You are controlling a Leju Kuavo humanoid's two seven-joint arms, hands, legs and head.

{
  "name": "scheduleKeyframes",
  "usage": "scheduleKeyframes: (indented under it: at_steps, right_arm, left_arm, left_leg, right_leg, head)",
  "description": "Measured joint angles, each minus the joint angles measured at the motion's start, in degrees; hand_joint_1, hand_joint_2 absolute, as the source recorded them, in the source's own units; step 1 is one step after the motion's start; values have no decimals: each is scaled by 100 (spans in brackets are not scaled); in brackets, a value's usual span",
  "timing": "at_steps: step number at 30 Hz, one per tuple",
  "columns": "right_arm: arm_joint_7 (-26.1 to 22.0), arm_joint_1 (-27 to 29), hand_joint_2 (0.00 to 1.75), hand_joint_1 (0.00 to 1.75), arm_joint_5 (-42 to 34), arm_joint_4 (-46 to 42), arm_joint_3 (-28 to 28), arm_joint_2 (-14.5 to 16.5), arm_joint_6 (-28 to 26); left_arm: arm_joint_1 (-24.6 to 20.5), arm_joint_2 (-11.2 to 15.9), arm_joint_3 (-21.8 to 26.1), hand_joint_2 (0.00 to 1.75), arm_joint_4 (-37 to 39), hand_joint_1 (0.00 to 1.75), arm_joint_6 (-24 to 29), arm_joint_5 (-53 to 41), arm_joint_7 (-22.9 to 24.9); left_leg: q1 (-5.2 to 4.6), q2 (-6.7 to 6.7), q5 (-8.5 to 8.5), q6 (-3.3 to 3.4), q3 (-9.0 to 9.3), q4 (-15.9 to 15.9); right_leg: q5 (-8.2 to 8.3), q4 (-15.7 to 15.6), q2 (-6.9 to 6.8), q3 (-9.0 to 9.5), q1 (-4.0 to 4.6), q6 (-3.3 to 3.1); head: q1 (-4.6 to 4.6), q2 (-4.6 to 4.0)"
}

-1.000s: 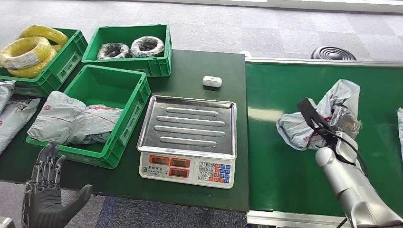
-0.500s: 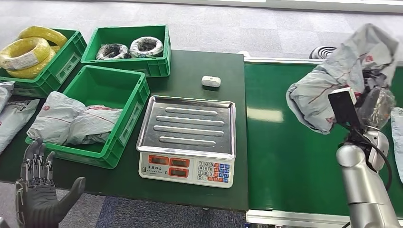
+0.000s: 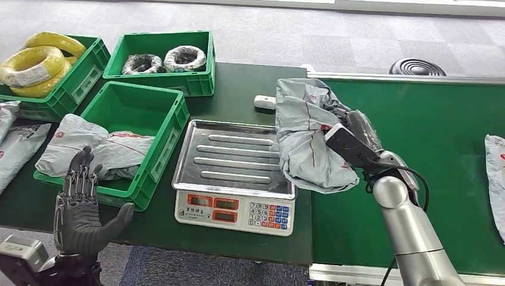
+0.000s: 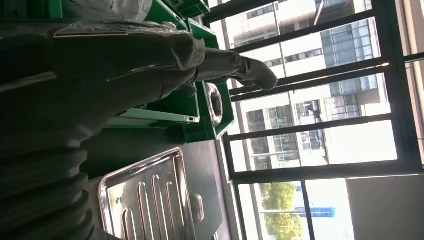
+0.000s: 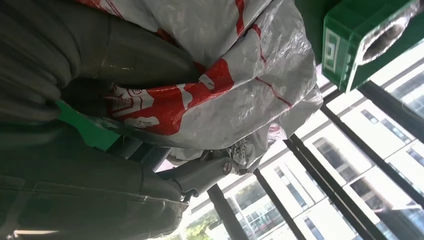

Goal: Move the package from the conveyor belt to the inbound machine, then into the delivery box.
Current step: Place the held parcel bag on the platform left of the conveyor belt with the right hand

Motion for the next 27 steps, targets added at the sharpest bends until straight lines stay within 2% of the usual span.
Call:
scheduleKeyframes:
  at_steps: [5,9,16,22,27]
  right_arm:
    - [34,-100,175,175,175,364,221,183,329]
    - [-42,-210,175,0,208,733,313,312,376]
    - [-33,-592,175,0,458,1491,530,582,318]
    - [-382,-814,175,0,340,1964,657,831,368]
    - [-508,-868,175,0,202,2018,722,1038,268]
  left_arm:
    - [-345,4,-113,175,261,0,-128,-57,51]
    - [-489,4,-154,175,376,0,-168,-70,78]
    - [-532,-4,-165,175,418,0,-177,-87,114]
    - [-464,-26,-122,175,374,0,-176,-125,119]
    - [-405,-49,-84,175,282,0,-210,-235,182]
  left_leg:
    - [0,0,0,0,0,0]
    - [0,1,0,0,0,0]
    - [0,10,0,0,-3,0]
    - [1,11,0,0,-3,0]
    - [1,10,0,0,-3,0]
  right_leg:
    - [1,0,1,0,0,0]
    - [1,1,1,-1,0,0]
    - [1,1,4,-5,0,0]
    - [1,2,4,-4,1,0]
    - [0,2,4,-6,1,0]
  head:
    - [0,0]
    - [-1,0]
    - [1,0]
    - [1,0]
    - [1,0]
